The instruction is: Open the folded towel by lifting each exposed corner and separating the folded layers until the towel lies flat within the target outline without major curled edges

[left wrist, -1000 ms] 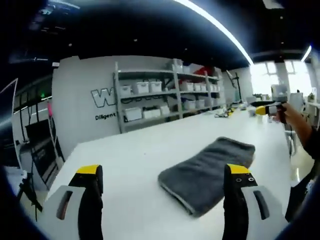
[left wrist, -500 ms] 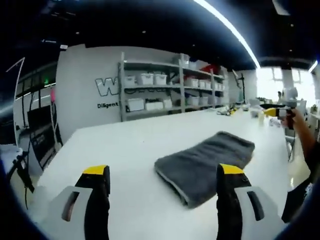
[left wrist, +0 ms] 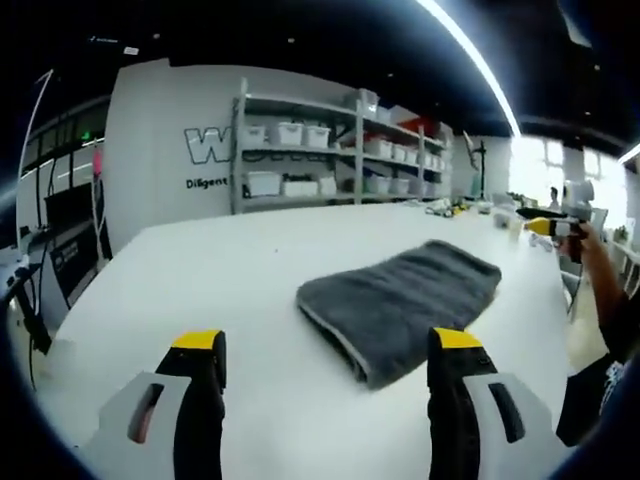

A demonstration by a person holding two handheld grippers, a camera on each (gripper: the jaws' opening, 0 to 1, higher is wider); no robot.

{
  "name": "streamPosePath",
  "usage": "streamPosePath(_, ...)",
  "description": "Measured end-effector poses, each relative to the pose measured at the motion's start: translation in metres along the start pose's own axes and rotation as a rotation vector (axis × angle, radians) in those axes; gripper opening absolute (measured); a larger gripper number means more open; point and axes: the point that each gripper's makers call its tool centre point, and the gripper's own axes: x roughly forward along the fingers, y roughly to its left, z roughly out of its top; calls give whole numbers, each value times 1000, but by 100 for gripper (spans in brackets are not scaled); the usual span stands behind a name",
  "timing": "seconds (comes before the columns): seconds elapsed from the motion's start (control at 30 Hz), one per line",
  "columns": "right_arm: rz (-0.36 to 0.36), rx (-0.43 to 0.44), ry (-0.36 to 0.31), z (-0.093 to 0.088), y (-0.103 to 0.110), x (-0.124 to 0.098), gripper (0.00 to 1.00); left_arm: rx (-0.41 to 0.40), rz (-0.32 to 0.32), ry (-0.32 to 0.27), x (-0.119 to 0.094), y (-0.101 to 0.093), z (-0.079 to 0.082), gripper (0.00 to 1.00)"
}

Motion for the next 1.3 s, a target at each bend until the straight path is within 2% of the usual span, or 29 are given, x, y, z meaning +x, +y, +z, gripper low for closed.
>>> streamPosePath(0.2,25,-10,3,-2,7,2,100,20,19,8,-1,5,-2,97)
streamPosePath(0.27,32,-59,-14,-1,10,3,100,20,25,12,-1,6,-3,98)
streamPosePath(0.33,14,-81,15,-7,9,3,100,20,29,16,0,6,-5,99)
streamPosePath(0.4,32,-84,37,-12,13,5,100,26,29,23,1,5,-7,99)
streamPosePath(0.47,60,-67,53,-18,19,7,100,24,11,34,3,0,-10,94)
streamPosePath(0.53,78,-65,70,-24,25,9,100,11,-41,50,6,-11,-14,87)
streamPosePath(0.6,84,-60,83,-30,28,11,100,-1,-49,60,12,-13,-18,84)
streamPosePath(0.7,97,-47,102,-39,32,14,100,-8,-59,82,17,-15,-23,72)
streamPosePath(0.8,120,-27,112,-47,40,17,98,-82,-129,98,21,-28,-28,70)
streamPosePath(0.97,134,-12,143,-59,45,22,91,-77,-132,131,28,-30,-39,64)
streamPosePath(1.03,139,-3,145,-61,46,23,87,-87,-132,133,29,-29,-39,59)
streamPosePath(1.17,168,36,131,-59,54,23,78,-133,-153,132,33,-32,-38,56)
streamPosePath(1.23,171,38,136,-60,57,25,78,-137,-157,133,35,-33,-38,49)
streamPosePath(1.3,185,33,147,-64,61,26,74,-141,-163,138,37,-34,-38,40)
